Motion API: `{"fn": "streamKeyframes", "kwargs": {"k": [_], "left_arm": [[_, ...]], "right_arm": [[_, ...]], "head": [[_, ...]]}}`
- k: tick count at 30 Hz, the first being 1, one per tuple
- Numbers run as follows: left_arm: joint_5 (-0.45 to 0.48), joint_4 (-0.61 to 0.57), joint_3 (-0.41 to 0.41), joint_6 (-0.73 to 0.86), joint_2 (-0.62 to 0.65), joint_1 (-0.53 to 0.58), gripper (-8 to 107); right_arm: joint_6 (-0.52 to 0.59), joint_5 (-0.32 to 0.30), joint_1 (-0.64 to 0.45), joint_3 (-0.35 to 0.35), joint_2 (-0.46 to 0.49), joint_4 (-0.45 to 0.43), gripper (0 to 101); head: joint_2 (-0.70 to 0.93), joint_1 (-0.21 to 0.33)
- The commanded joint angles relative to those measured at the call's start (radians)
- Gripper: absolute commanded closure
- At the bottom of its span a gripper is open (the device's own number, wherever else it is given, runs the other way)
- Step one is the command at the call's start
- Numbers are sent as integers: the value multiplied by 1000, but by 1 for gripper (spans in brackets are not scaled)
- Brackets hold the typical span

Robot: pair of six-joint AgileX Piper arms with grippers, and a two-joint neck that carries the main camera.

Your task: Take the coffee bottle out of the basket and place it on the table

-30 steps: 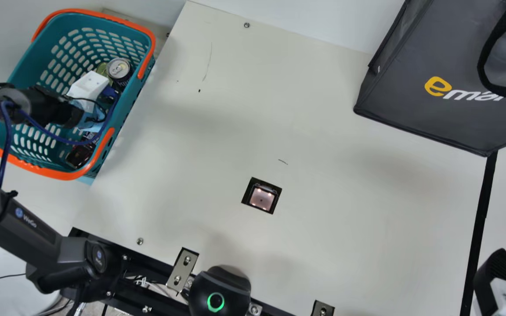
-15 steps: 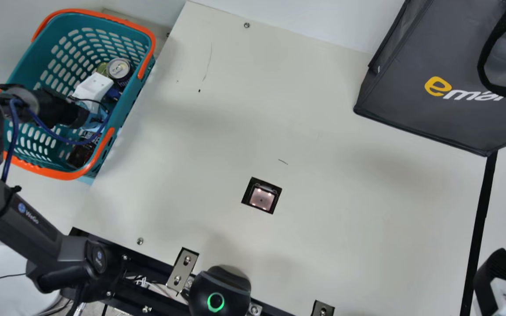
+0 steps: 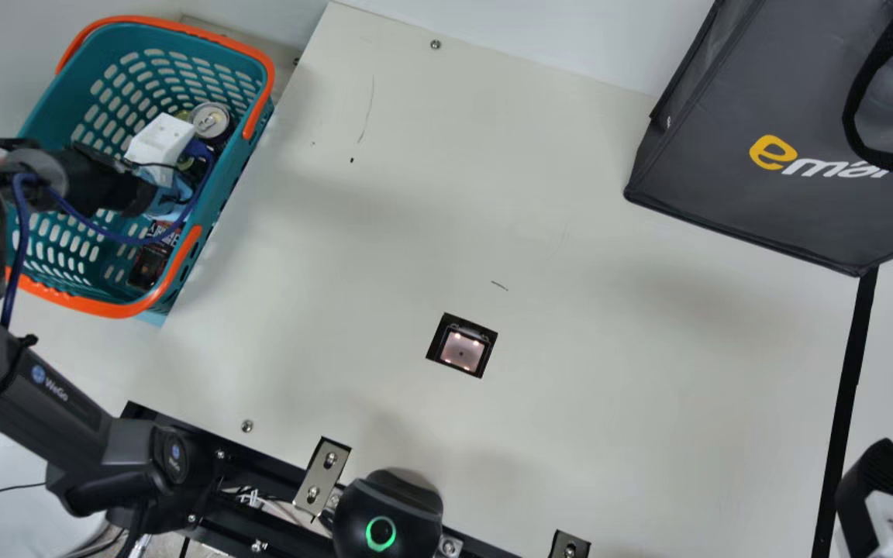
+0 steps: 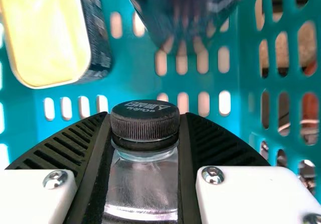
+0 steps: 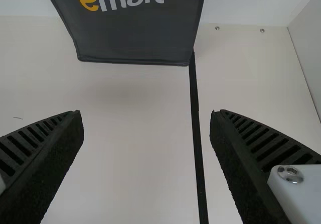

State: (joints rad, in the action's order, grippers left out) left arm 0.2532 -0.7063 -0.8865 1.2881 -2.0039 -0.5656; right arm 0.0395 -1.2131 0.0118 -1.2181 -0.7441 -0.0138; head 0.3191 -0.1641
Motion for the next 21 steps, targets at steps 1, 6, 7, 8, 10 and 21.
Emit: {"fn": "streamKeyframes", "kwargs": {"k": [1,6,7,8,10,21], "left_arm": [[11,19,2,-49,27,-2,89],[50,78,-2,-139,94,-14,89],[59,88,-4,-156,107,-17,89],[68,101,-8,-173,119,-21,89],[86,123,-15,-203,143,-29,89],[204,211,-63,-326,267,-82,89]], "right_arm": [[0,0,0,0,0,0,10],[0,0,0,0,0,0,10],[0,0,0,0,0,0,10],[0,0,0,0,0,0,10],[0,0,0,0,0,0,10],[0,0,0,0,0,0,10]], "head": [[2,26],[2,26],[2,26],[2,26],[2,26],[2,26]]}}
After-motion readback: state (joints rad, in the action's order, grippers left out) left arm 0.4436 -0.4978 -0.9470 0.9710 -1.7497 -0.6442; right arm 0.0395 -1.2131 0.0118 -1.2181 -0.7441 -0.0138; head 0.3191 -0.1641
